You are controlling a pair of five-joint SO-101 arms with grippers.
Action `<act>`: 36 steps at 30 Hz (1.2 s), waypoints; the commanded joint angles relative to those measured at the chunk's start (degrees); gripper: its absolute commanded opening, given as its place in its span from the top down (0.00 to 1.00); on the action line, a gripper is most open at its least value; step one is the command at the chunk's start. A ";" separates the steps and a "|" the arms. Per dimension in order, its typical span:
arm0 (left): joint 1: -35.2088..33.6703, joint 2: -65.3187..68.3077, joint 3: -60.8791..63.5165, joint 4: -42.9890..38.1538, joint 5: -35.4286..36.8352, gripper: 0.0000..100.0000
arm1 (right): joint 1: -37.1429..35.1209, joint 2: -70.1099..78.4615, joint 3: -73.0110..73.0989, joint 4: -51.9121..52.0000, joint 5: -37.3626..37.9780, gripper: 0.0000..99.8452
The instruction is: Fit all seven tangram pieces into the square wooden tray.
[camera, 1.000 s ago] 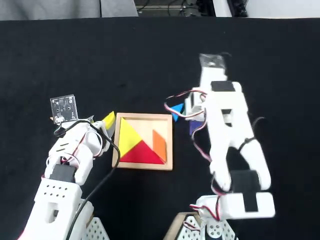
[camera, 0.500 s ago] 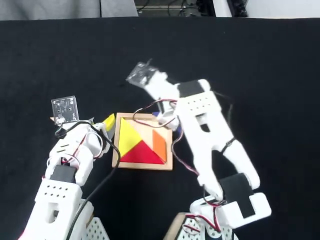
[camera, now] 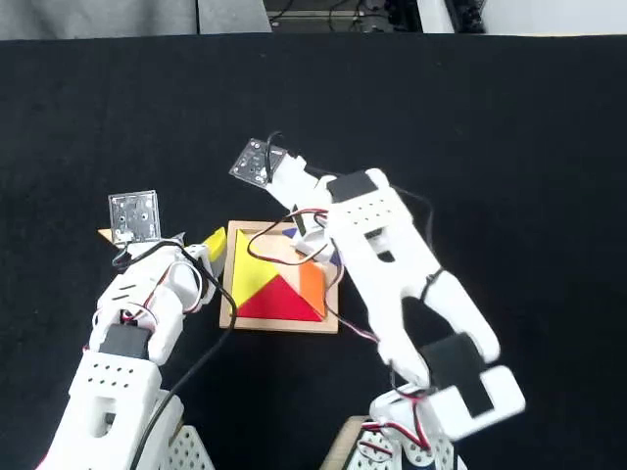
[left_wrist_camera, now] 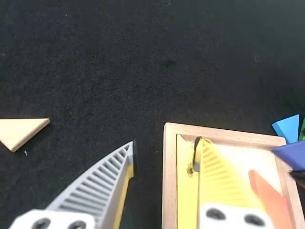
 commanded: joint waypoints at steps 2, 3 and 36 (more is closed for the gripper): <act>0.66 -0.79 -0.31 -0.88 -0.70 0.79 | -0.62 4.88 -5.14 -2.81 -2.73 0.91; 0.66 -0.79 -0.31 -0.88 -0.70 0.79 | -0.53 6.02 -6.46 -2.81 -2.99 0.91; 0.66 -0.79 -0.31 -0.88 -0.88 0.79 | -2.02 10.24 -6.11 -2.81 -8.26 0.69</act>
